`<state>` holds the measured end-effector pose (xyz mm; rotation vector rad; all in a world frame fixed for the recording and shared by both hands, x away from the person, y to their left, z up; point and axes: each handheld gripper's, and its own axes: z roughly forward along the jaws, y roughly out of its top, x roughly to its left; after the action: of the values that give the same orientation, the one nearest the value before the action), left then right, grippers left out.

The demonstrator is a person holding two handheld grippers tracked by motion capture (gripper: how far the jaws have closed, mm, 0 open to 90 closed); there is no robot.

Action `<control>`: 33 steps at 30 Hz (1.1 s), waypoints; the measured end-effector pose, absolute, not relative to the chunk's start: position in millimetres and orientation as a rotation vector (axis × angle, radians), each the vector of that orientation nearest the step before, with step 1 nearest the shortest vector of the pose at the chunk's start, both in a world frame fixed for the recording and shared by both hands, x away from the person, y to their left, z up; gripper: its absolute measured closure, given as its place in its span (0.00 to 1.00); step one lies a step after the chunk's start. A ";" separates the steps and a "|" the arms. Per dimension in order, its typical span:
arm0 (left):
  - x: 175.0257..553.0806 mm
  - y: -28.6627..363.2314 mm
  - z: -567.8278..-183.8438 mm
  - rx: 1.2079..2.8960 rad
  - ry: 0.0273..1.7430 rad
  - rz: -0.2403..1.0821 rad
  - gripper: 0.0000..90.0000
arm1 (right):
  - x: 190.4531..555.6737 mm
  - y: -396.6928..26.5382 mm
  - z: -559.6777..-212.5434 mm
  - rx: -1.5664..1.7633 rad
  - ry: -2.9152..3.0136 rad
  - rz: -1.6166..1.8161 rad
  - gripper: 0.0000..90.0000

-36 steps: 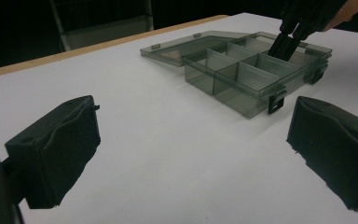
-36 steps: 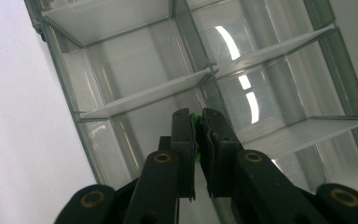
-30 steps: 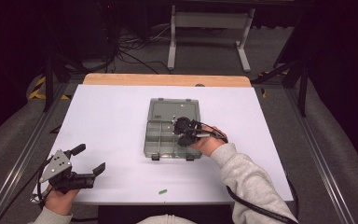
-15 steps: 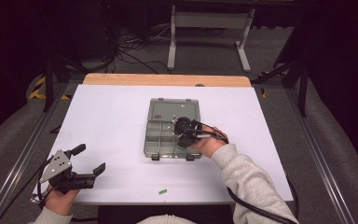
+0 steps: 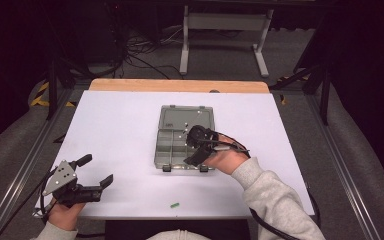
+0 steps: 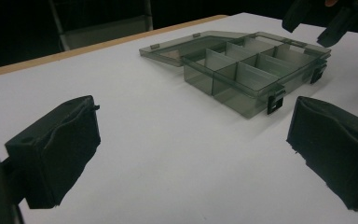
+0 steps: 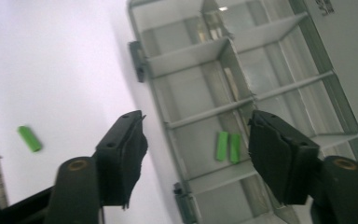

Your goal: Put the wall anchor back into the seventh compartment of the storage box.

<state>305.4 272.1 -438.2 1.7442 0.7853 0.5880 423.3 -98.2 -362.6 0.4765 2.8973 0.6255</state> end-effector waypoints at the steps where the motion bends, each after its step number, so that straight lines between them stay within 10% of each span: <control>1: 305.5 272.3 -438.0 1.748 0.784 0.589 0.03 | 419.4 -97.4 -360.8 0.476 2.900 0.627 0.37; 33: 305.5 272.1 -438.3 1.744 0.787 0.588 0.03 | 358.7 -75.9 -366.7 0.275 2.991 0.763 0.35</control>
<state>305.5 272.1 -438.3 1.7443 0.7871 0.5883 358.7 -75.9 -366.7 0.2748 2.9912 0.7625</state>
